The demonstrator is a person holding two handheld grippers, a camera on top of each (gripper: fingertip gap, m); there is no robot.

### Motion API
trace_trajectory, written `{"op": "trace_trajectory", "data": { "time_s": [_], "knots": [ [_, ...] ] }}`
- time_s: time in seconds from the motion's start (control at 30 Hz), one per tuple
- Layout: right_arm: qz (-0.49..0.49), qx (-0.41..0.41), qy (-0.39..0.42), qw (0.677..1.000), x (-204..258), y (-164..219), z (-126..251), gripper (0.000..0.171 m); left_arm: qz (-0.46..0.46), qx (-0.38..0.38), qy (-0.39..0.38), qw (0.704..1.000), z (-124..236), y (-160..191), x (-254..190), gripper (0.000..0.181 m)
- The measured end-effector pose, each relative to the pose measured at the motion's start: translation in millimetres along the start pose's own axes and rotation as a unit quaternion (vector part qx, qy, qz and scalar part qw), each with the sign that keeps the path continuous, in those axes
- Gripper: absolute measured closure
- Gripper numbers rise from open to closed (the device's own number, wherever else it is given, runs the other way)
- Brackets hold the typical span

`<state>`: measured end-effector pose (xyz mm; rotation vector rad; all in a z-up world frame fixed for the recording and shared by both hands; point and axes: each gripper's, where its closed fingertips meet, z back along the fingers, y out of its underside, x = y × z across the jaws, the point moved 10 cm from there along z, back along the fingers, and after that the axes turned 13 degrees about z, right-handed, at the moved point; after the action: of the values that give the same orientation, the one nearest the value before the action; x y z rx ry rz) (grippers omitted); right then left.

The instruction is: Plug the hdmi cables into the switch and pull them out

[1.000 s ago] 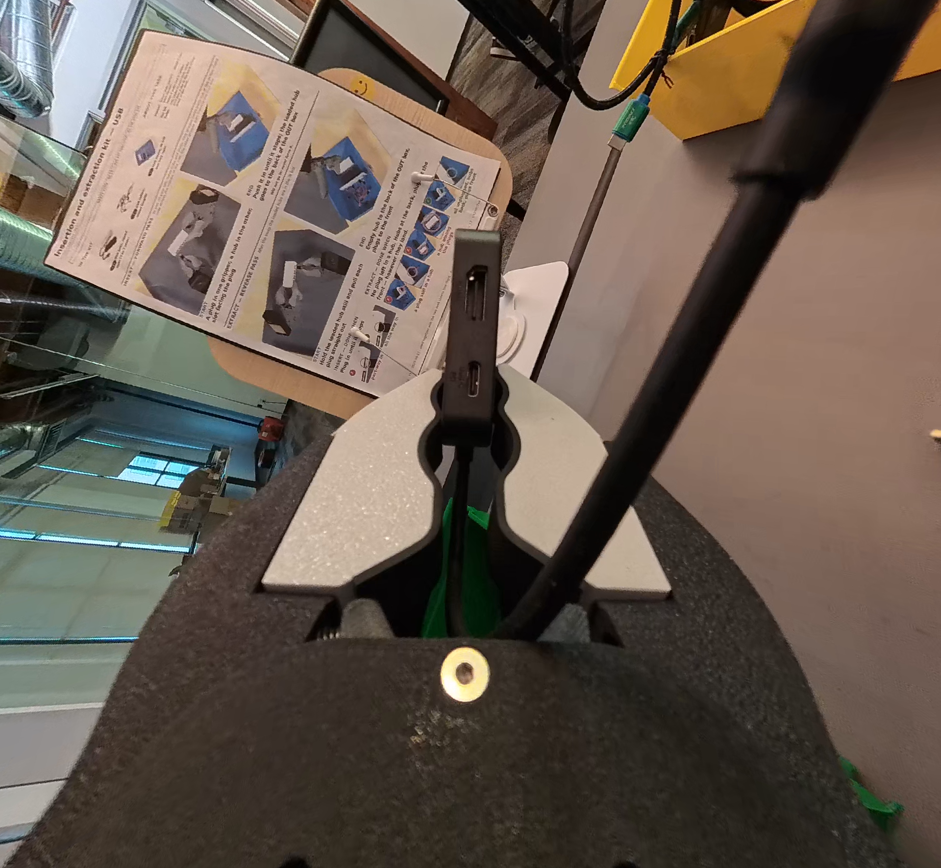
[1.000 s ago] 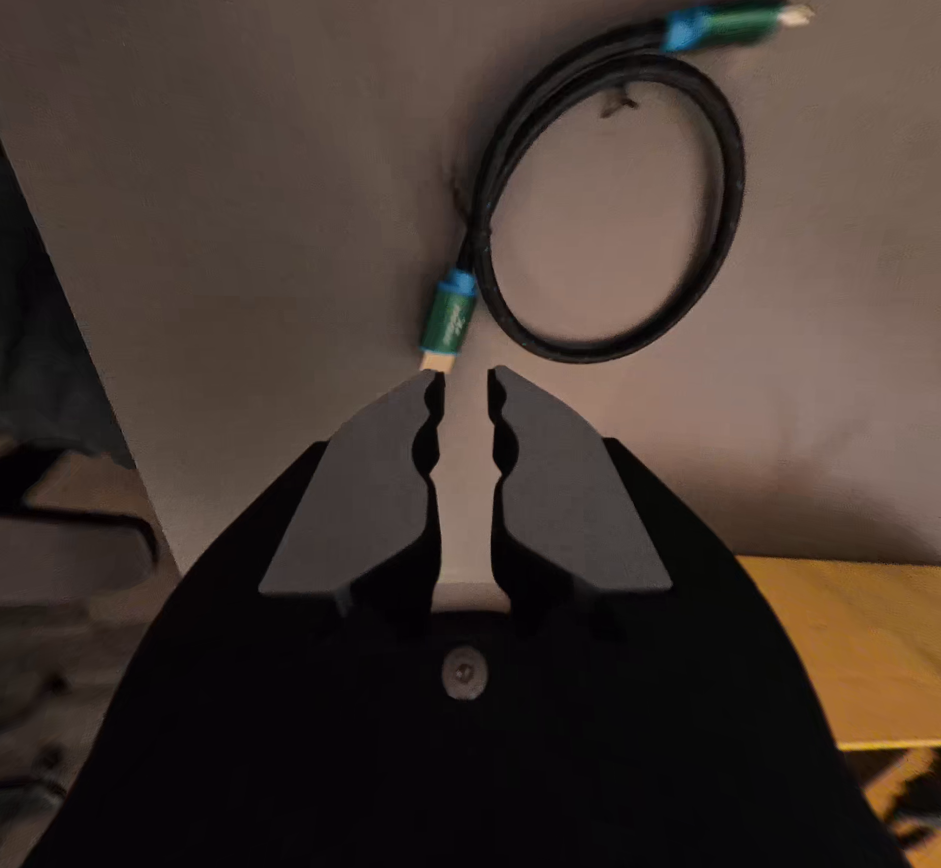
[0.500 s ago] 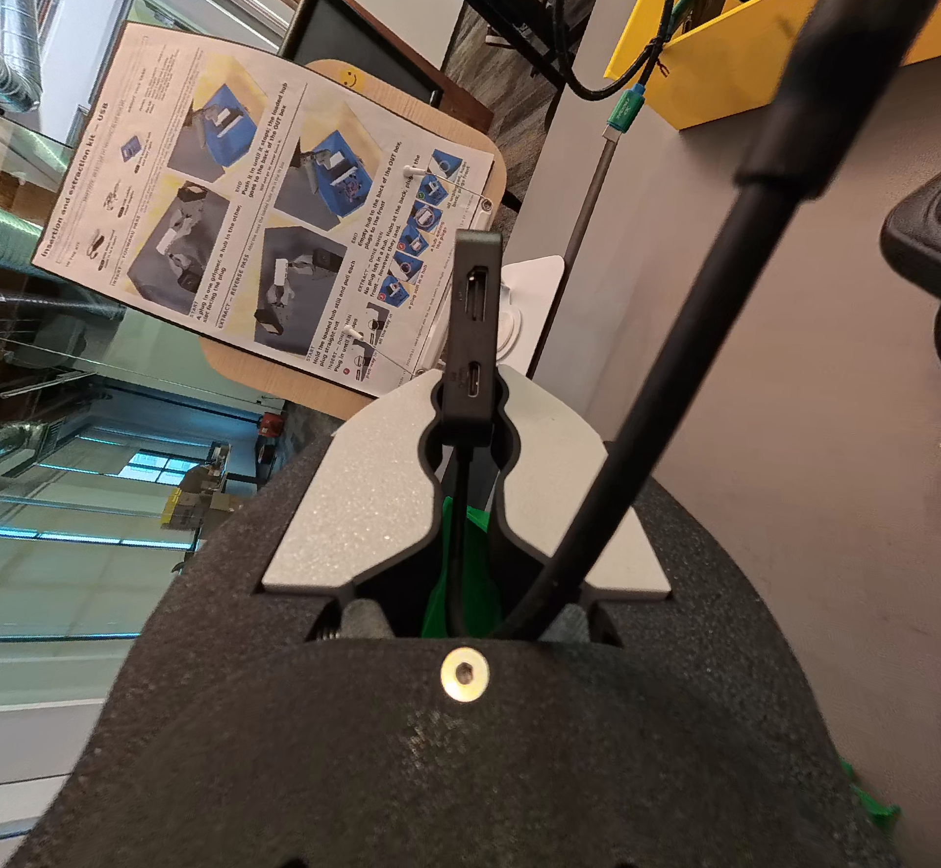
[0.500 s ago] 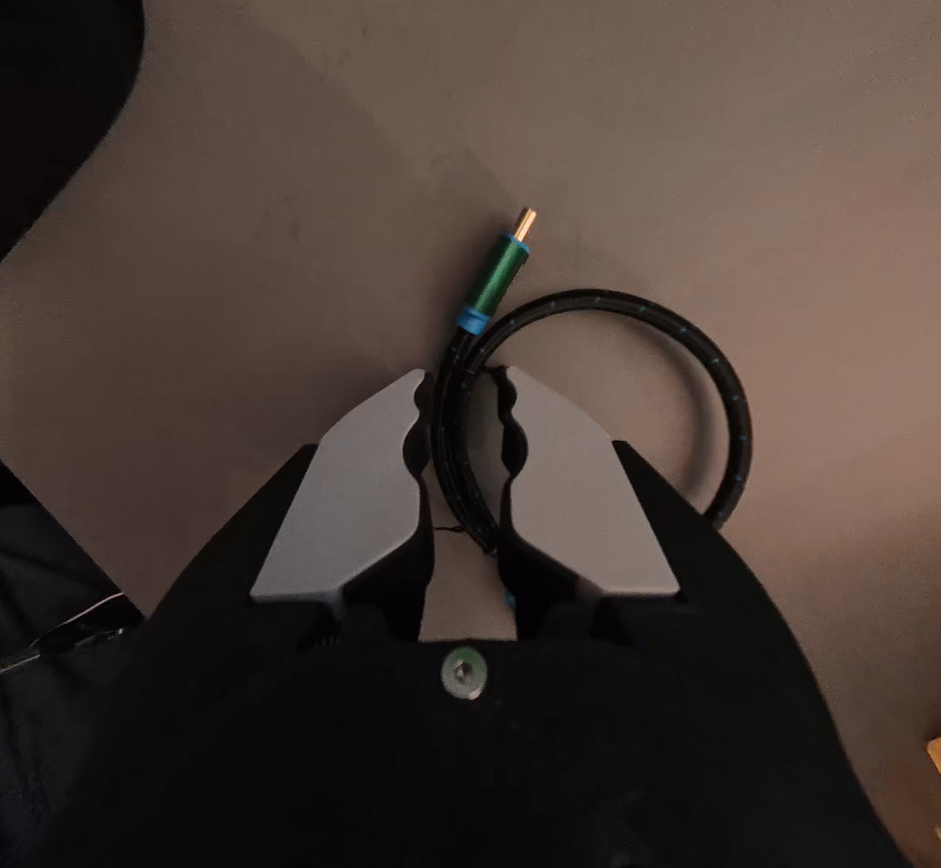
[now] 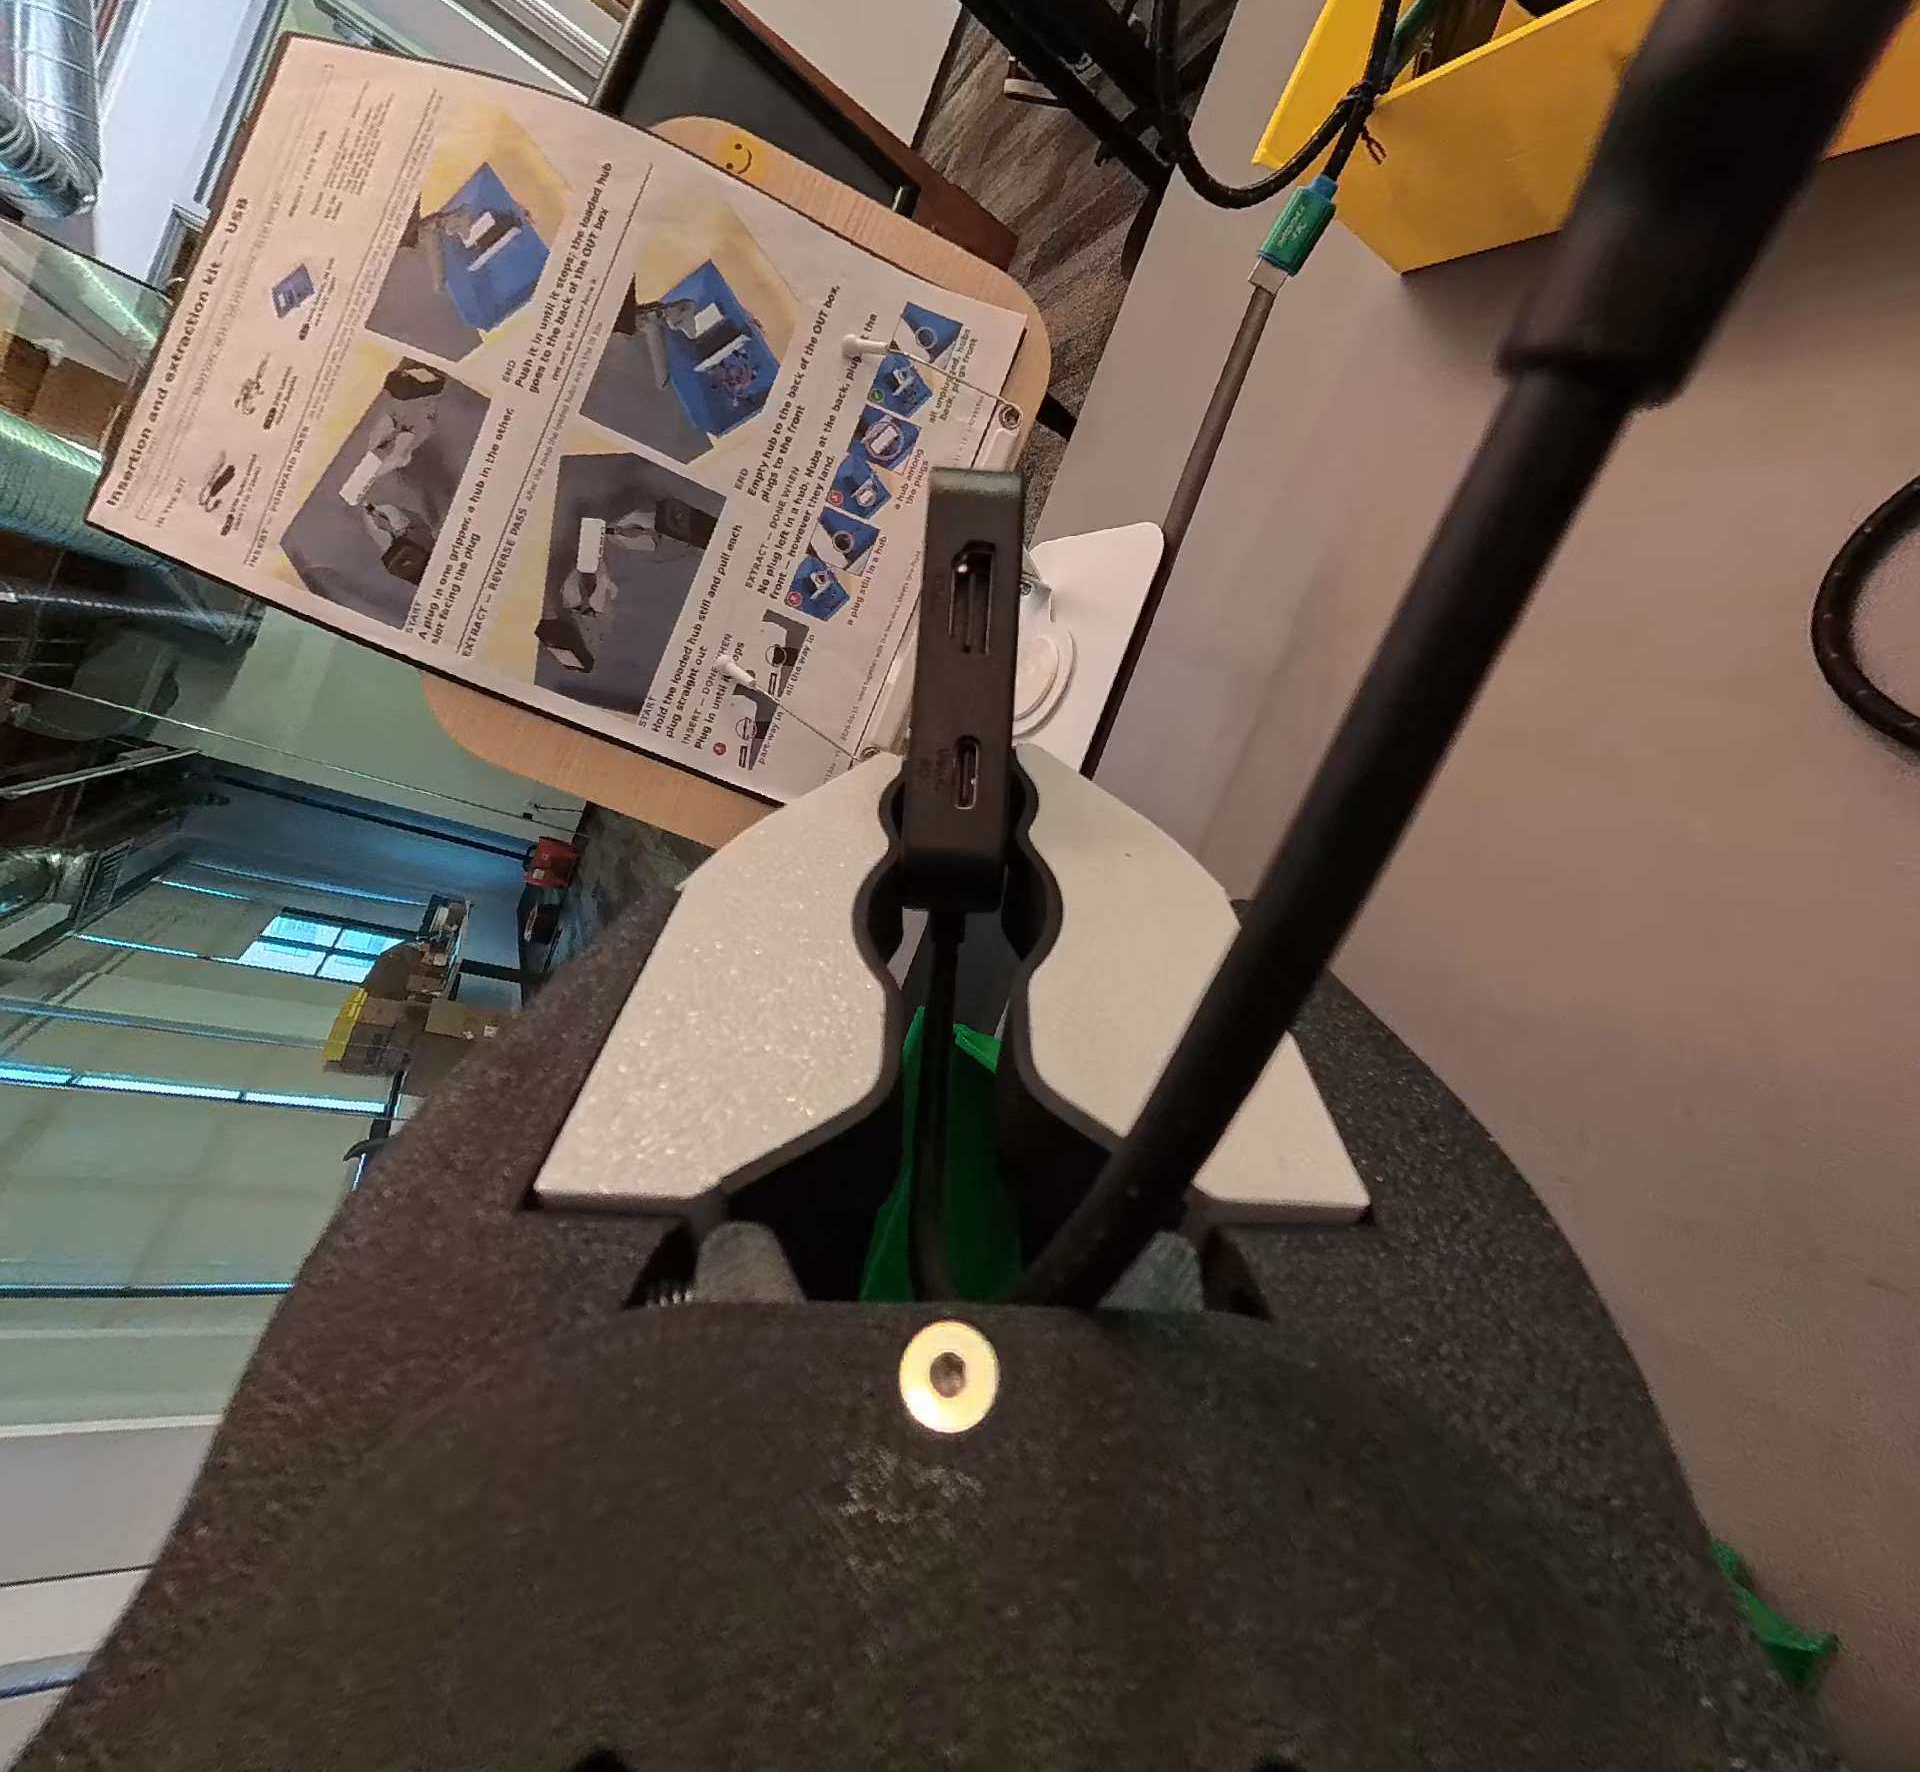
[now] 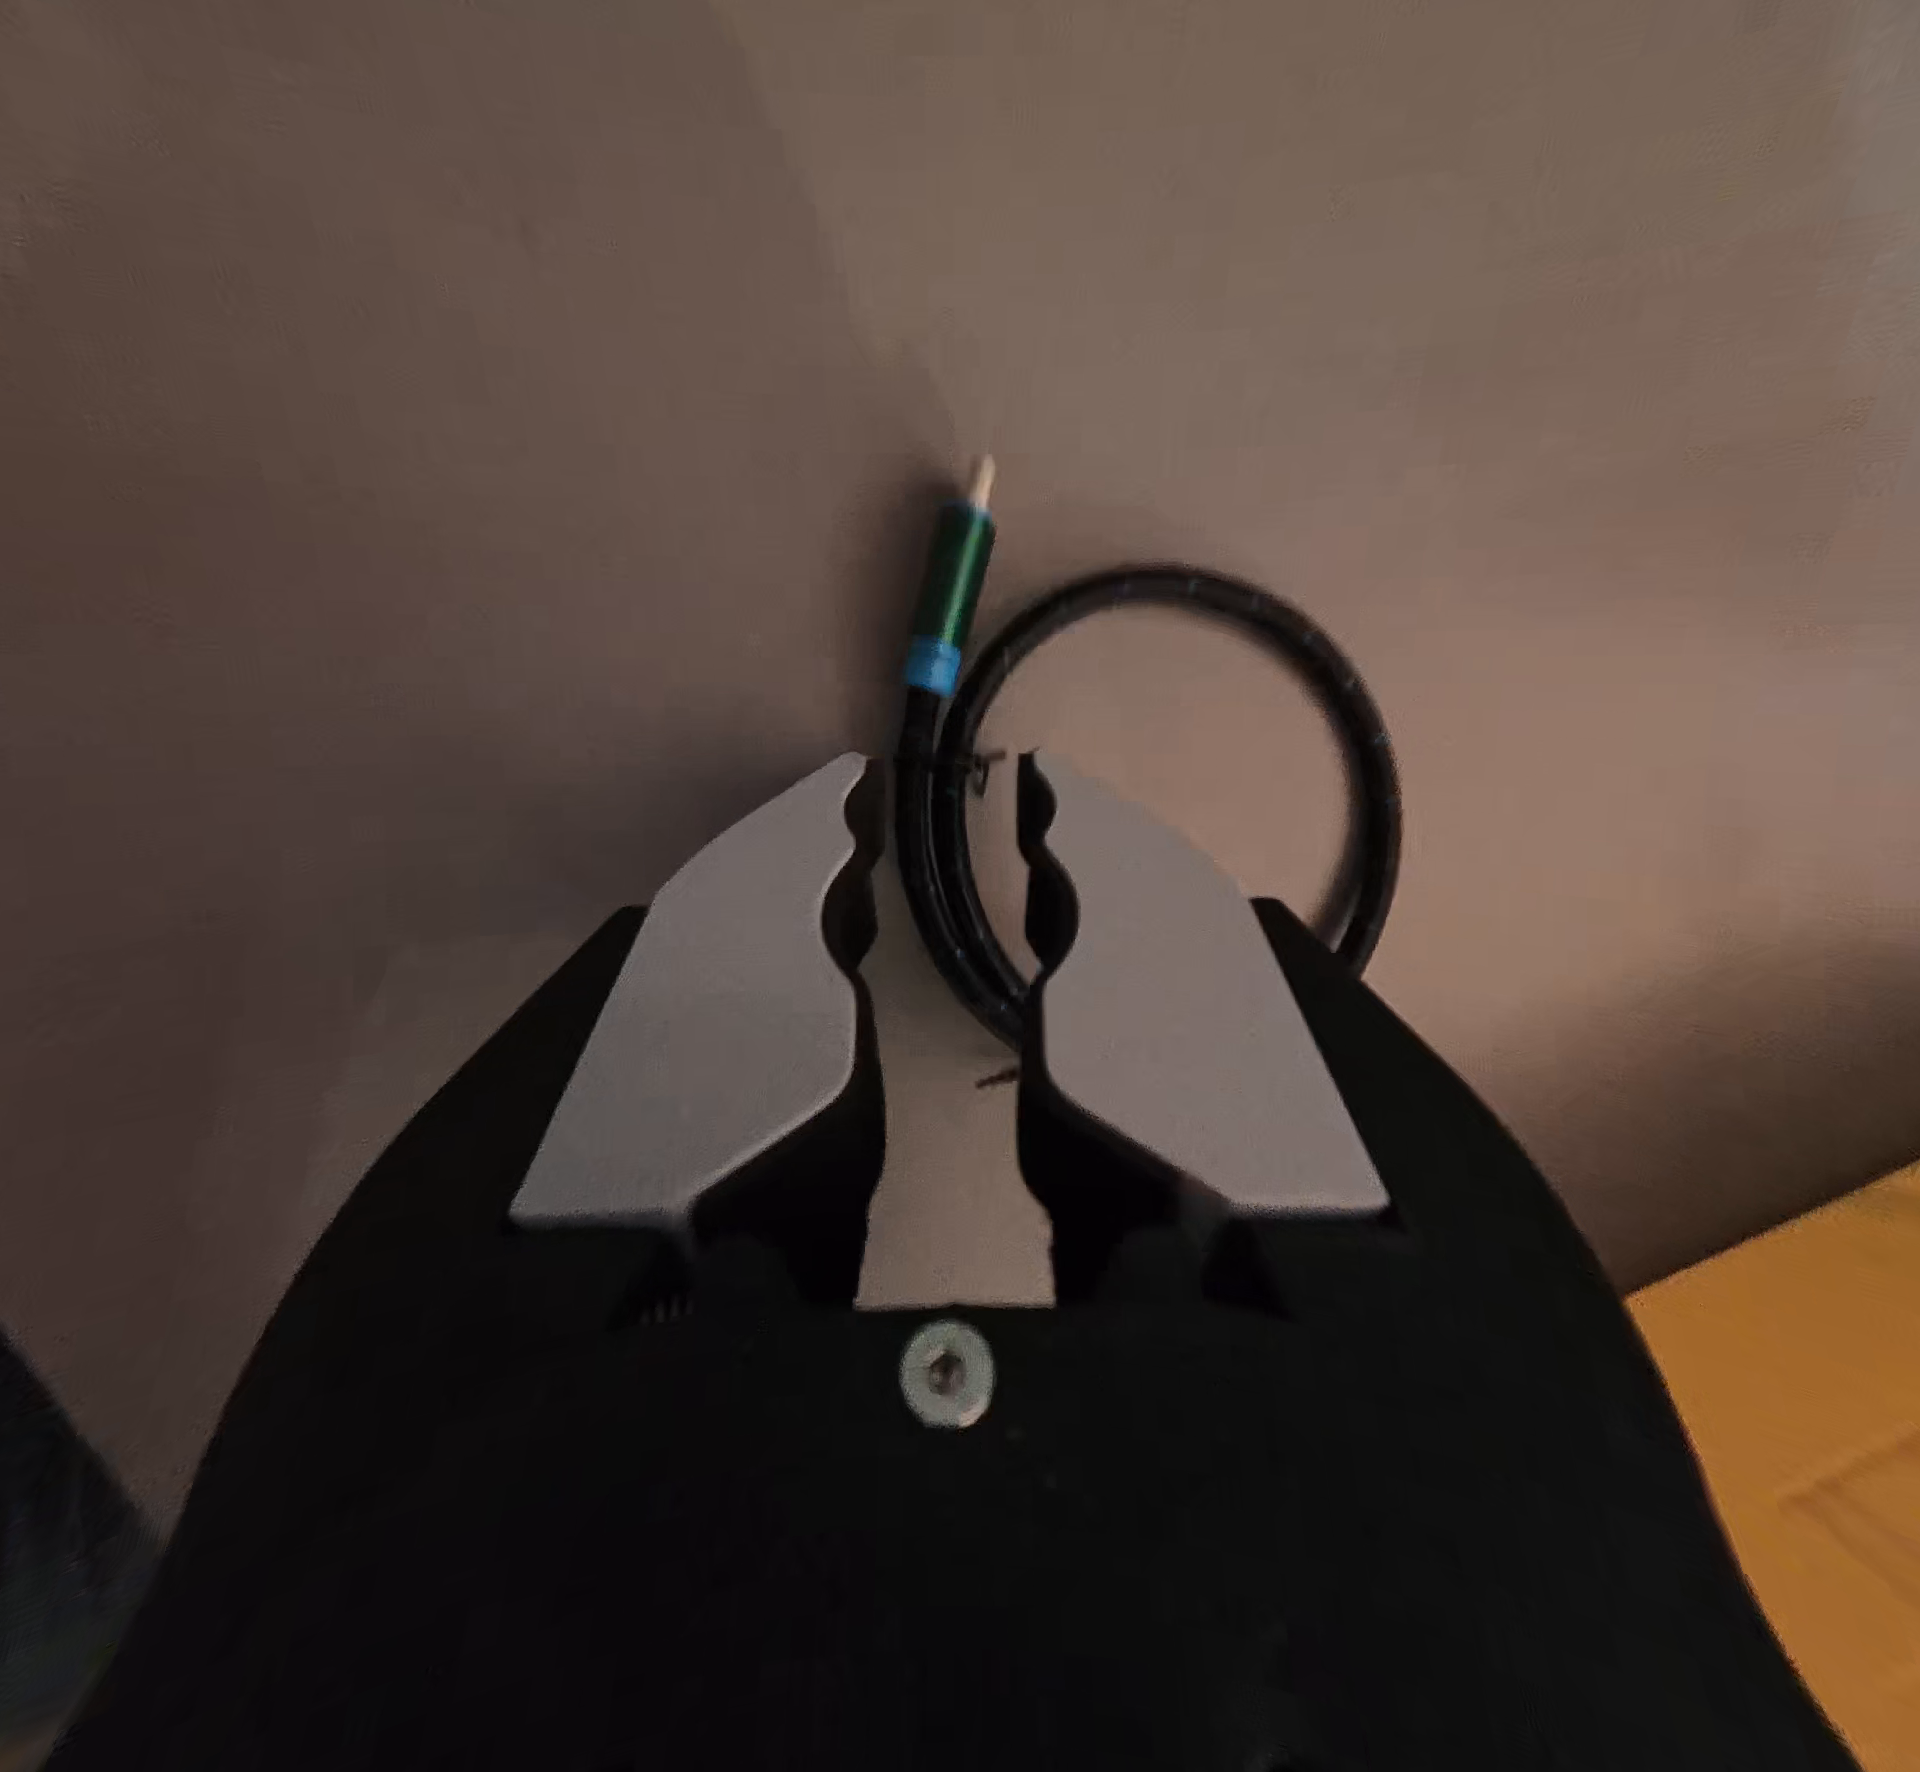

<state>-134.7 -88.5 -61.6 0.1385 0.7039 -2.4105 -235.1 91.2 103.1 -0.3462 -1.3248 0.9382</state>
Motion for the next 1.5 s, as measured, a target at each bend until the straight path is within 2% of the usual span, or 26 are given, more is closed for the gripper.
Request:
{"op": "trace_trajectory", "data": {
  "time_s": [0.07,0.17,0.3,0.33,0.57,0.63,0.7,0.83,0.97,1.13,1.3,1.33,1.4,1.5],
  "knots": [
    [0.013,-0.029,0.023,0.999,5,-11,3,0.147,-0.001,0.001,0.000,1.000,-1,0,0,0.167],
    [-0.007,-0.018,-0.005,1.000,5,-20,-7,0.146,-0.002,0.002,0.001,1.000,-1,0,-2,0.167],
    [-0.020,0.040,-0.022,0.999,-2,-14,-22,0.146,-0.003,0.002,0.001,1.000,-1,0,-1,0.167],
    [-0.014,0.031,-0.036,0.999,-1,-14,-23,0.151,-0.001,0.000,0.001,1.000,0,0,-1,0.167],
    [-0.007,0.009,-0.083,0.996,-7,-11,-25,0.153,0.003,-0.002,-0.002,1.000,1,1,1,0.167],
    [0.035,0.012,-0.036,0.999,-1,-10,-21,0.154,0.004,-0.004,-0.004,1.000,1,1,2,0.167],
    [0.112,0.012,0.050,0.992,9,-10,-14,0.154,0.007,-0.005,-0.005,1.000,2,1,4,0.167],
    [0.226,-0.004,0.197,0.954,26,-15,16,0.156,0.009,-0.002,-0.007,1.000,0,3,5,0.167],
    [0.273,0.007,0.248,0.930,32,-20,42,0.161,0.001,0.002,-0.001,1.000,-4,1,-1,0.167],
    [0.244,0.041,0.221,0.943,21,-6,31,0.161,-0.013,0.011,0.006,1.000,-10,-1,-10,0.167],
    [0.134,0.102,0.191,0.967,3,13,16,0.161,-0.017,0.015,0.006,1.000,-11,-1,-10,0.167],
    [0.116,0.079,0.174,0.975,5,11,12,0.161,-0.015,0.015,0.007,1.000,-11,-1,-10,0.167],
    [0.061,0.018,0.075,0.995,8,5,2,0.163,-0.012,0.016,0.009,1.000,-12,0,-10,0.167],
    [0.005,-0.054,-0.027,0.998,-3,6,-1,0.159,-0.014,0.022,0.010,1.000,-13,2,-10,0.167]
  ]
}}
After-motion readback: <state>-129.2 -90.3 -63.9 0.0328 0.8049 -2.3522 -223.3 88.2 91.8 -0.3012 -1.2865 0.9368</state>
